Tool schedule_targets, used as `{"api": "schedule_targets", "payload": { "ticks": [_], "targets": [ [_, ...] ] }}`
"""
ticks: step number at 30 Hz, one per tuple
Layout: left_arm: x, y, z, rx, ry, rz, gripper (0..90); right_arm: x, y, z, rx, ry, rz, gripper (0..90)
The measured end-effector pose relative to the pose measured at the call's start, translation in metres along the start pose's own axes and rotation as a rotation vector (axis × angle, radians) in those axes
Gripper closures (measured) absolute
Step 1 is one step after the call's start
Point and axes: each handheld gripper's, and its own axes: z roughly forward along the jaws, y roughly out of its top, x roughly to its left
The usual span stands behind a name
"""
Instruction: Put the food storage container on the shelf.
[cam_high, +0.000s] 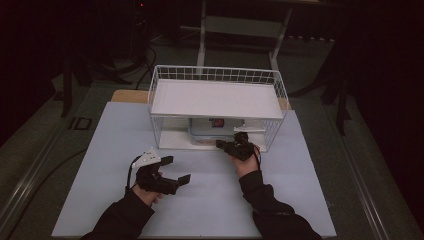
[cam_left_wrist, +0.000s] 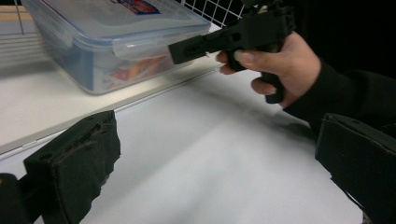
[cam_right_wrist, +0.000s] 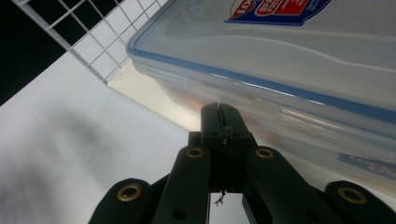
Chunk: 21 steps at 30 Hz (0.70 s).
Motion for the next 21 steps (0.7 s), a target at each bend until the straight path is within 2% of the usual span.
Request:
{"api": "schedule_targets", "payload": {
  "ticks": [9, 14, 17, 20, 21],
  "targets": [
    [0.0, 0.0, -0.001, -0.002, -0.003, 0.006, 0.0, -0.007, 0.006, 0.01, -0.016, -0.016, 0.032, 89.9],
    [-0.001, -0.001, 0.0, 0.005, -0.005, 0.011, 0.0, -0.01, 0.004, 0.011, -0.018, -0.019, 0.057, 89.8],
    [-0.002, -0.002, 0.001, 0.01, -0.005, 0.016, 0.0, -0.01, 0.004, 0.008, -0.026, -0.016, 0.054, 89.3],
    [-0.002, -0.001, 0.001, 0.01, -0.007, 0.026, 0.0, -0.002, 0.003, 0.003, -0.013, -0.005, 0.022, 78.4],
    [-0.003, -0.001, 0.001, 0.009, -0.008, 0.026, 0.0, 0.0, 0.002, 0.001, -0.015, 0.0, -0.003, 73.8]
  ]
}}
